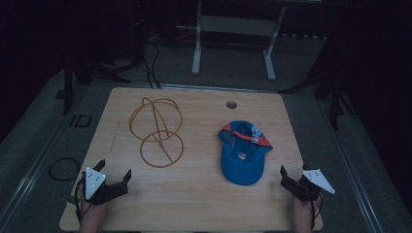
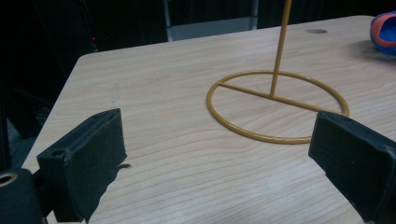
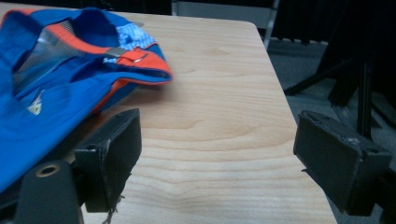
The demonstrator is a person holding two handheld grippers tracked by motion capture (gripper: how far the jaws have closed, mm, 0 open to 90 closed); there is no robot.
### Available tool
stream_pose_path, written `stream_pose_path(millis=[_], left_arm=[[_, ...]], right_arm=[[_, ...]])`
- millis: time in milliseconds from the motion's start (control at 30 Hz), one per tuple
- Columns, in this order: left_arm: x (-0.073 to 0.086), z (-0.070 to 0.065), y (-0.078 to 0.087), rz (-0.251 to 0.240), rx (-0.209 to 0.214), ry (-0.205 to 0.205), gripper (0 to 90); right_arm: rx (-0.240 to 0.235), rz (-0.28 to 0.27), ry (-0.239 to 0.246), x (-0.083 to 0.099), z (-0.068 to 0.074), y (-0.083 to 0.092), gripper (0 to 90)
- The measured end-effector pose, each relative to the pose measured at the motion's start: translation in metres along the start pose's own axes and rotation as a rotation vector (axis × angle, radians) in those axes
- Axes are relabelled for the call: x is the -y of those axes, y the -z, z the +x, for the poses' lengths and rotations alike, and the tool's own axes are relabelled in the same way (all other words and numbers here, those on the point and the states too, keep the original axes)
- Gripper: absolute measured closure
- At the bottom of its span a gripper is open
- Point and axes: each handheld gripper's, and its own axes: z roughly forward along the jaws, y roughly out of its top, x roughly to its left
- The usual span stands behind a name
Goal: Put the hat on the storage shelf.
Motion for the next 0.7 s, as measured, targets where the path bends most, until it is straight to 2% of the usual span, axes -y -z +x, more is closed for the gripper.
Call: stream_pose_path(millis=[133, 400, 567, 633, 700], left_arm=[[0.0000, -0.0002, -0.0001, 0.000, -0.002, 0.004, 4.3], [0.0010, -0.0015, -0.0020, 0.010, 0.010, -0.001, 4.4], [0.0009, -0.0008, -0.0022, 0.012, 0.008, 0.005, 4.4], [0.0018, -0.0002, -0.0032, 0.014, 0.008, 0.018, 4.4], [0.0021, 0.0001, -0.0032, 0.016, 0.005, 0.021, 4.4]], right_arm=[[0.000, -0.001, -0.023, 0.0001, -0.0019, 0.0001, 15.2], [-0.007, 0.015, 0.017, -0.0006, 0.0014, -0.0014, 15.2], [-0.090, -0.011, 0.000, -0.0010, 0.0027, -0.0023, 14.4], [-0.099, 0.013, 0.021, -0.0035, 0.0061, -0.0043, 14.4], [-0.123, 0.014, 0.004, -0.0088, 0.0080, -0.0056, 14.4]])
